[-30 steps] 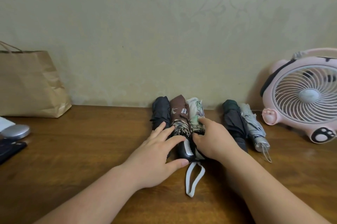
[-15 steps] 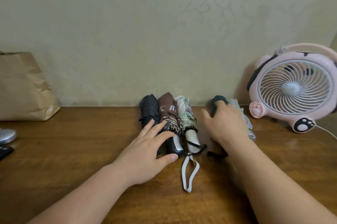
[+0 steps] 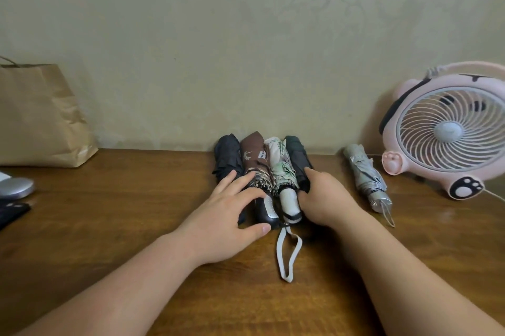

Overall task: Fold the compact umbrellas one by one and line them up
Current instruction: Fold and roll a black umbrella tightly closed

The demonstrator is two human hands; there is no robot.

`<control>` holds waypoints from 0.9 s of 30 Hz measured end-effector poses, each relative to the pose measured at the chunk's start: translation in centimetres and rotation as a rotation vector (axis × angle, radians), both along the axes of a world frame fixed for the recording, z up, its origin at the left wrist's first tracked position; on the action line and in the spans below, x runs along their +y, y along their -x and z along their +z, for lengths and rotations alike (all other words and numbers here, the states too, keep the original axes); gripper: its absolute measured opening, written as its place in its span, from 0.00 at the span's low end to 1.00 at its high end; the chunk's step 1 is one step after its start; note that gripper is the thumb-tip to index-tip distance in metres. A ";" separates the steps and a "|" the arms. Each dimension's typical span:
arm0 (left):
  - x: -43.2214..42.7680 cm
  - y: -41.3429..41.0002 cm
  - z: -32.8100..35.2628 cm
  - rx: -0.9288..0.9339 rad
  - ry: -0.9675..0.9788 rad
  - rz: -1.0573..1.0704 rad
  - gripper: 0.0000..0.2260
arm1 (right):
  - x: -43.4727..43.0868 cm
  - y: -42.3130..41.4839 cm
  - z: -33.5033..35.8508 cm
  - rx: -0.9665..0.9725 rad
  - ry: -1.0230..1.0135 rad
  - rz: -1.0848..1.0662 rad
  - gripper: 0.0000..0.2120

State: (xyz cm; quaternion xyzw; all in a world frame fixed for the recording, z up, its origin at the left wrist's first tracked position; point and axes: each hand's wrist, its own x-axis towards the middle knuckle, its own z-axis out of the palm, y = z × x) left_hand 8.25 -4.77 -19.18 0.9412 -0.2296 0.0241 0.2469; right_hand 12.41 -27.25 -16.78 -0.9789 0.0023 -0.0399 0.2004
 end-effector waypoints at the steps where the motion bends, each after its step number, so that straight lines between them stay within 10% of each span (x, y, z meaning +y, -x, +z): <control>1: 0.1 0.0 0.0 -0.006 0.013 0.005 0.25 | 0.1 -0.1 -0.1 0.000 -0.008 0.017 0.23; 14: 1.0 -0.3 0.3 -0.033 0.027 0.101 0.24 | 0.3 -0.9 -0.3 -0.003 -0.066 0.147 0.33; 27: 3.9 -1.7 0.7 -0.026 0.279 0.234 0.52 | 1.5 -1.6 -1.7 -0.021 -0.182 0.117 0.34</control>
